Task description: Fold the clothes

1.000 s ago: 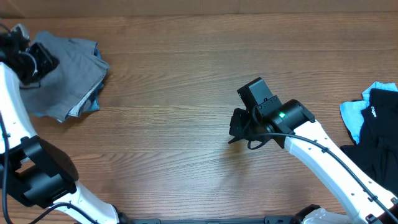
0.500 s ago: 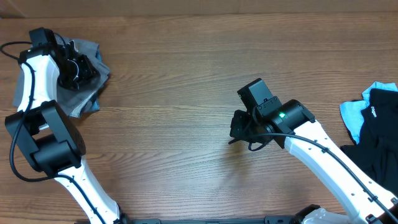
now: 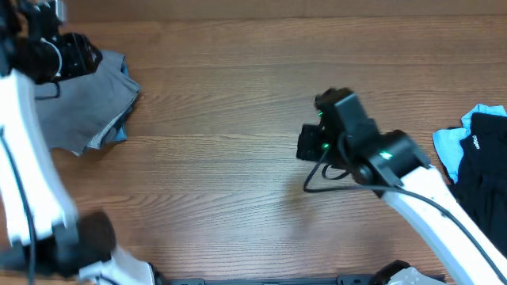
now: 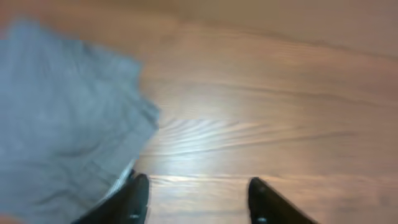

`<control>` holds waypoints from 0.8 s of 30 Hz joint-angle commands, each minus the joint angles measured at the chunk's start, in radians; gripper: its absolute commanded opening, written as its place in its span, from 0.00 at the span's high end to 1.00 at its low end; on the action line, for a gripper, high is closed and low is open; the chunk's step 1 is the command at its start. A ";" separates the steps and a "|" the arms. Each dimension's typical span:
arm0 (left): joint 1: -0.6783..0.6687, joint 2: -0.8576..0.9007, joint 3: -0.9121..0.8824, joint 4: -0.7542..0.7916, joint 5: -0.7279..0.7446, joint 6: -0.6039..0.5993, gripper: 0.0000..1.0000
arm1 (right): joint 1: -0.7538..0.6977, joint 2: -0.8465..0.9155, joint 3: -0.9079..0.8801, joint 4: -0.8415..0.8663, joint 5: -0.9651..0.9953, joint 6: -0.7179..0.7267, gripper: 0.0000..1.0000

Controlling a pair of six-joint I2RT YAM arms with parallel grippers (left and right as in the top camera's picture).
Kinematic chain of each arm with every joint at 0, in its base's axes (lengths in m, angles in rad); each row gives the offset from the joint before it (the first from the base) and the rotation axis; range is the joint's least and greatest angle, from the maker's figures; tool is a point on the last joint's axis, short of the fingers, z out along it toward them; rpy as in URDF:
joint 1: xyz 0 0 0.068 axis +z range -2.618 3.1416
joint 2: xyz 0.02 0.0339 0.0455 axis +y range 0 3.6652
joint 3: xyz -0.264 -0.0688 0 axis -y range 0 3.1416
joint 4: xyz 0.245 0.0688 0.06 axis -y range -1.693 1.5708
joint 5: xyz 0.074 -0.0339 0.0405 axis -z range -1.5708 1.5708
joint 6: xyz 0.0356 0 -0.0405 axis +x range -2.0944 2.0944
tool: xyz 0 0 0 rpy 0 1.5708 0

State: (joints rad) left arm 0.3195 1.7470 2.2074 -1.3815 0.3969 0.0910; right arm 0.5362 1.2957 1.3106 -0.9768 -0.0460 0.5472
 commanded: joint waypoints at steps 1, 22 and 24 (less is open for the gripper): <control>-0.069 -0.152 0.023 -0.072 0.040 0.100 0.35 | -0.008 -0.085 0.122 0.006 0.038 -0.121 0.94; -0.189 -0.377 -0.033 -0.308 -0.068 0.036 0.00 | -0.008 -0.266 0.262 -0.033 0.037 -0.136 0.00; -0.189 -0.374 -0.033 -0.308 -0.068 0.036 0.00 | -0.008 -0.261 0.262 -0.040 0.034 -0.135 0.00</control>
State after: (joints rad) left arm 0.1322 1.3636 2.1777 -1.6882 0.3393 0.1455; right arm 0.5308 1.0317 1.5578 -1.0145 -0.0185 0.4179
